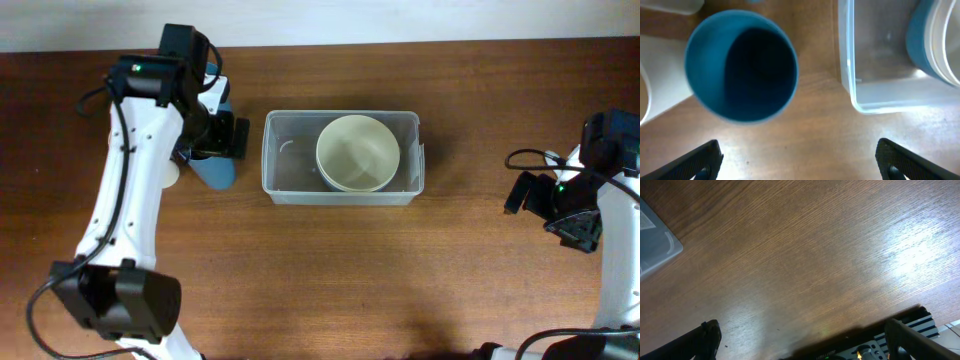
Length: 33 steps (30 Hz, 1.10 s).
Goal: Pack container
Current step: 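Lower the left gripper and grasp the front blue cup rim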
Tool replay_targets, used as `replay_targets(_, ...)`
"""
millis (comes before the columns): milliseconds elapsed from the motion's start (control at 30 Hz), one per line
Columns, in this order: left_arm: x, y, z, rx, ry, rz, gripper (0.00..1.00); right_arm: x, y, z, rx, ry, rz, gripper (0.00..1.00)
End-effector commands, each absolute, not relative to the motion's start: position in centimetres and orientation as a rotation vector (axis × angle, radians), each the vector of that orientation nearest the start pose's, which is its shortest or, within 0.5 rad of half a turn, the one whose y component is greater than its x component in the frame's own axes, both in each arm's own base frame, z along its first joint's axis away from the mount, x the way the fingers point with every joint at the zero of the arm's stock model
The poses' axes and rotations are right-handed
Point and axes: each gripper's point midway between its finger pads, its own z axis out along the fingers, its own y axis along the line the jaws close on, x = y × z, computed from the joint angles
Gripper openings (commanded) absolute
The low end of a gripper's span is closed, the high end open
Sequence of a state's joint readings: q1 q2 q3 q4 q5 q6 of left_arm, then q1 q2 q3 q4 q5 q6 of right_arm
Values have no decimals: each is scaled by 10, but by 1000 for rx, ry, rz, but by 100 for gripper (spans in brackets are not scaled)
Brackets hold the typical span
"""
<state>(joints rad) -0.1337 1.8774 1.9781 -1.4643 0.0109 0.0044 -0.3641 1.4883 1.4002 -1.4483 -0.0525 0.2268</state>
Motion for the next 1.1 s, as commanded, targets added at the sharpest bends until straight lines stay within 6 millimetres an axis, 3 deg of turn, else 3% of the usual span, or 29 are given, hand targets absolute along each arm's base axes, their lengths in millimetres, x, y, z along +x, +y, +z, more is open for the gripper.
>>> replay_targets(0, 402, -59, 216, 233, 2850, -51, 100, 242, -83, 171, 887, 2965, 63, 99)
replay_targets(67, 410, -60, 218, 231, 2815, -54, 100, 242, -83, 171, 887, 2965, 63, 99)
replay_targets(267, 409, -59, 209, 232, 2850, -41, 100, 242, -83, 171, 887, 2965, 63, 99)
replay_targets(767, 413, -51, 151, 240, 3019, 41, 100, 242, -83, 171, 887, 2965, 63, 99)
replay_targets(1067, 417, -52, 147, 237, 3016, 35, 100, 242, -83, 171, 887, 2965, 63, 99)
